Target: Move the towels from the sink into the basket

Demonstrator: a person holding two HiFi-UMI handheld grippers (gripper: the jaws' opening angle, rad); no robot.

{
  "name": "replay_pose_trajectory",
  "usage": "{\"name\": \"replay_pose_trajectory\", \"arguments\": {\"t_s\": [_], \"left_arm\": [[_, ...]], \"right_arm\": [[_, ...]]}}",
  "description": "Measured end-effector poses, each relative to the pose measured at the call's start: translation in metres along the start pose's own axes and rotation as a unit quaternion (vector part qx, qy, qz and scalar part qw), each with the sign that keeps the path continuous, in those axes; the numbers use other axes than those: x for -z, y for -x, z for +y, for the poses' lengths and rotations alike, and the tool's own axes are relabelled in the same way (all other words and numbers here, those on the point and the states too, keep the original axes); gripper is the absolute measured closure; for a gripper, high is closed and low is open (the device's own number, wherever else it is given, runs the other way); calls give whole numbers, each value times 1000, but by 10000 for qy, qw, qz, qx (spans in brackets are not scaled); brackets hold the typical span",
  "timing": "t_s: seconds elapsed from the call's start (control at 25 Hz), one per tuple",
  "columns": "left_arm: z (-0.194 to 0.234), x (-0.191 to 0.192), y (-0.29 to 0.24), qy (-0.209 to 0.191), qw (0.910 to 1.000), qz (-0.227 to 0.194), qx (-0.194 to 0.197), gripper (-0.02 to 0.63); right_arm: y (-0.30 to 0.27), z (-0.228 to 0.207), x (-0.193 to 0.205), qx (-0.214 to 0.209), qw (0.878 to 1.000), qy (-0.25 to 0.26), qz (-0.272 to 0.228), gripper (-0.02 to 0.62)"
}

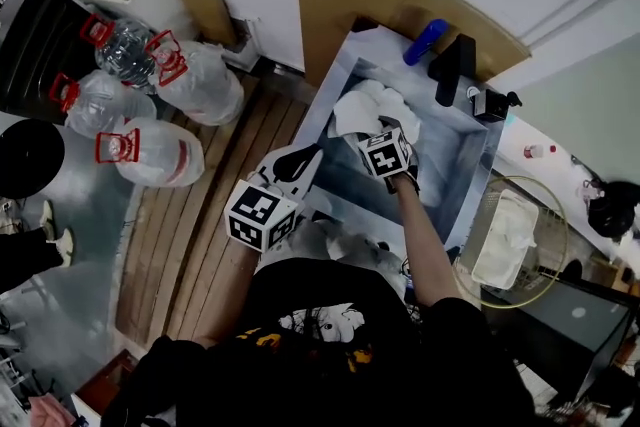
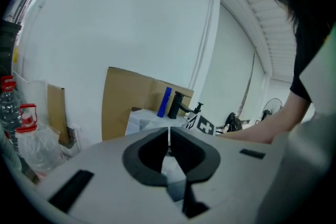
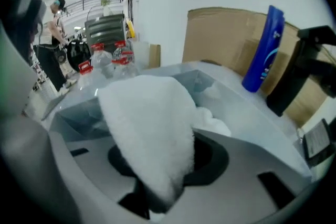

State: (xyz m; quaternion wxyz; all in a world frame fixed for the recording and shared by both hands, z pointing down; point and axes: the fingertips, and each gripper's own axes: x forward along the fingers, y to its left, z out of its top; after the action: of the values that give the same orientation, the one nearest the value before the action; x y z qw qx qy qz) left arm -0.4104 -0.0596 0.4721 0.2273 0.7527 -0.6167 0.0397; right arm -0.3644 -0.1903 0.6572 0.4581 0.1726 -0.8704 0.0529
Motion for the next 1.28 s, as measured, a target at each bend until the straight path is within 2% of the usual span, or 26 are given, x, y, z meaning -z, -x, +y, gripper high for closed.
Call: {"name": "replay_pose_trajectory", "arguments": {"t_s": [0.12, 0.24, 0.56, 0.76, 0.92, 1.08, 1.28], "left_arm": [[-9, -4, -5, -47, 9999, -27, 128, 591], [-19, -9, -9, -129, 9995, -39, 279, 591], [-45, -26, -17, -363, 9968, -184, 685, 591], [-70, -37, -32, -531, 9926, -256, 1060, 591], [-103, -43, -51, -728, 9850, -285, 1537, 591], [-139, -42, -69, -832, 9761, -229, 1994, 591], [-186, -40, -89, -946, 9646, -158, 2455, 591]], "right_arm": [[42, -9, -29, 94, 9948, -548, -858, 439], [89, -18, -46, 215, 9849, -947, -1430, 439], [195, -29, -54, 635, 9588, -1416, -2378, 439], [253, -38, -41, 1011, 9477, -1483, -2638, 439], [286, -50, -22, 1470, 9460, -1381, -2538, 439], [307, -64, 2, 1804, 9401, -1515, -2465, 439], [341, -84, 34, 2133, 9221, -1872, -2629, 439]]}}
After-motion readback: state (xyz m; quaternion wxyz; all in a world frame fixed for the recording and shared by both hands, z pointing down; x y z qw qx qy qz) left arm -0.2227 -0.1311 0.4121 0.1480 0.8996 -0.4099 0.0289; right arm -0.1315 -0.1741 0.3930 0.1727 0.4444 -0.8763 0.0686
